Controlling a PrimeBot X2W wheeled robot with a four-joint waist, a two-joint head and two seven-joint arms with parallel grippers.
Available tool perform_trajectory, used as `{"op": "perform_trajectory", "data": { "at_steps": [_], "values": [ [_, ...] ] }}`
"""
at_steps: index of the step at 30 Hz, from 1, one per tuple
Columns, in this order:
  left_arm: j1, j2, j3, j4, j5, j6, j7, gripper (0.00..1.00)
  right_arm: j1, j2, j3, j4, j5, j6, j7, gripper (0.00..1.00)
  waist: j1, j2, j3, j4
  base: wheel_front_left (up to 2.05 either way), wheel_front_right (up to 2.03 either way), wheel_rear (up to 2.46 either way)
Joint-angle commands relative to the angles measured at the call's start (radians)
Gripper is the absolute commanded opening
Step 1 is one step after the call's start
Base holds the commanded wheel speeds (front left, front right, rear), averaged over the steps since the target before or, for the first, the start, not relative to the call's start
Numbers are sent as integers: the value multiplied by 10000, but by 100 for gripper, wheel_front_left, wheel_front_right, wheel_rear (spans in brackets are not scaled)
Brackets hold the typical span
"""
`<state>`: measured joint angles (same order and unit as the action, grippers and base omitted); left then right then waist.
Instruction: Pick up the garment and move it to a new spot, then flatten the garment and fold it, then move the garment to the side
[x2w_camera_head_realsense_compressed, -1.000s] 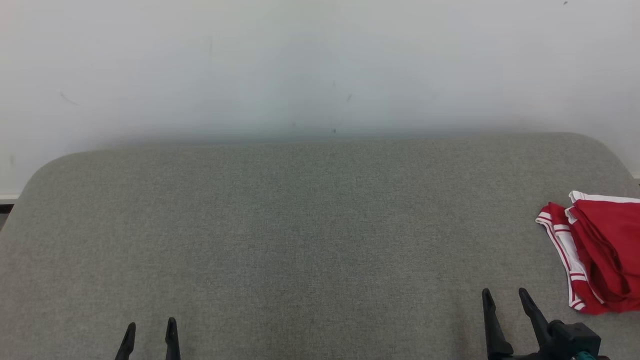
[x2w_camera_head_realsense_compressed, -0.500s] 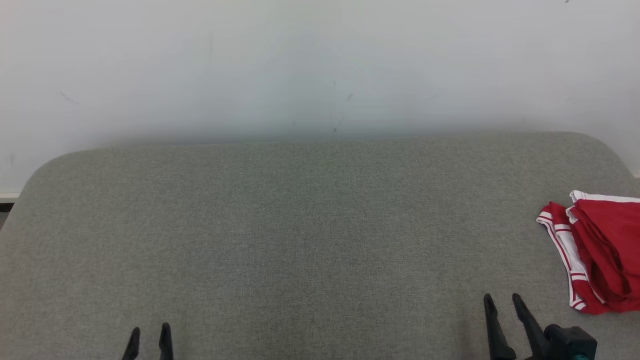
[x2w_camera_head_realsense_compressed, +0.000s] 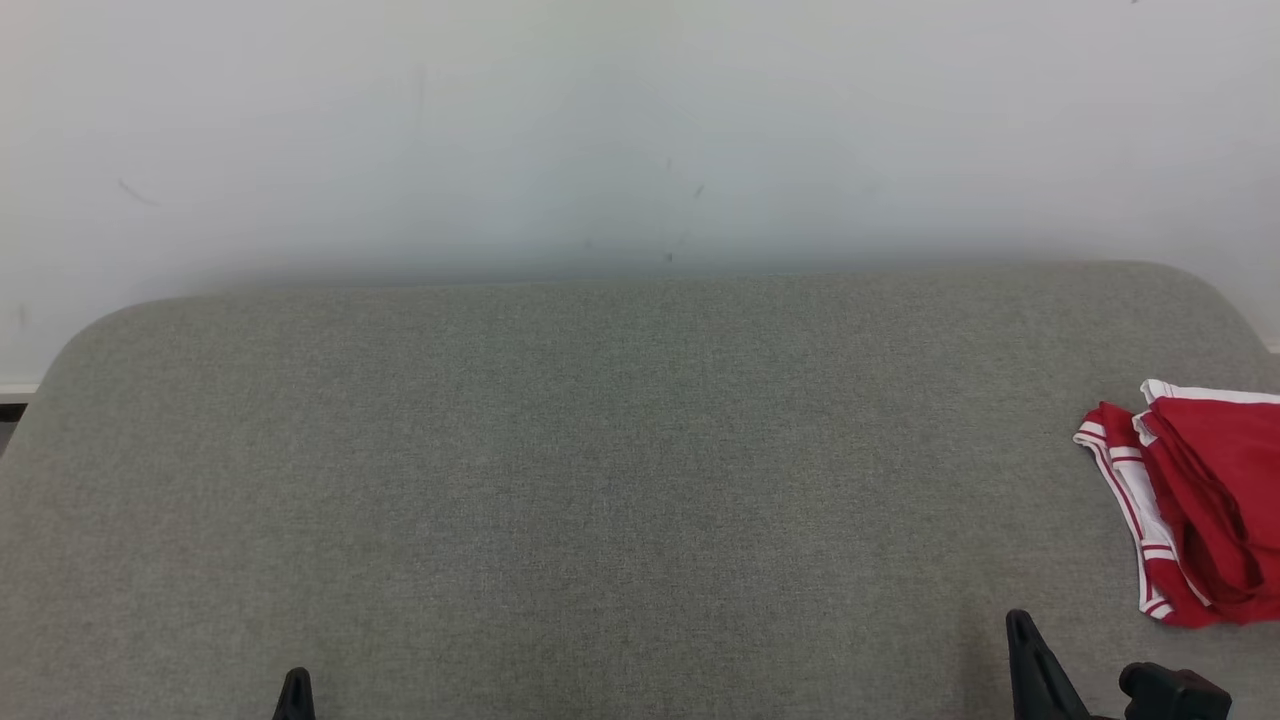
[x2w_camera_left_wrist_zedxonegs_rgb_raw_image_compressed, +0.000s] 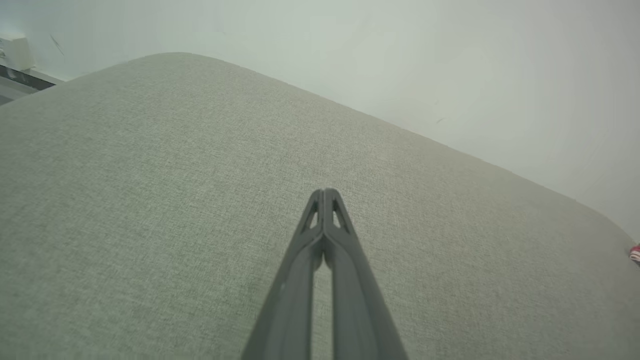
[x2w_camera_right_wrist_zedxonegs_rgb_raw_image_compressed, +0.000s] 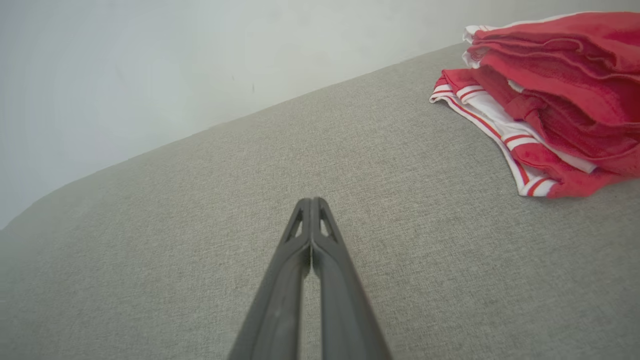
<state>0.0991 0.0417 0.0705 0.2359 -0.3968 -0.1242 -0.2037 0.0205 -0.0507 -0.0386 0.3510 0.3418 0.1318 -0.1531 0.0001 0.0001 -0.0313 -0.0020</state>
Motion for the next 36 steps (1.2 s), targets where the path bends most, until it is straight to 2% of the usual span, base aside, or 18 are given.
{"op": "perform_trajectory", "data": {
  "at_steps": [1,36],
  "values": [
    [-294,45,47,-139,-506,-11,92,0,-251,-17,-49,-210,511,-2,81,0,0,-1,5,1,0,0,0],
    [-1083,74,211,-62,-5425,-44,1391,0,-725,-10,-338,-613,5667,-8,1167,0,0,-1,107,6,0,0,0]
  ]
}}
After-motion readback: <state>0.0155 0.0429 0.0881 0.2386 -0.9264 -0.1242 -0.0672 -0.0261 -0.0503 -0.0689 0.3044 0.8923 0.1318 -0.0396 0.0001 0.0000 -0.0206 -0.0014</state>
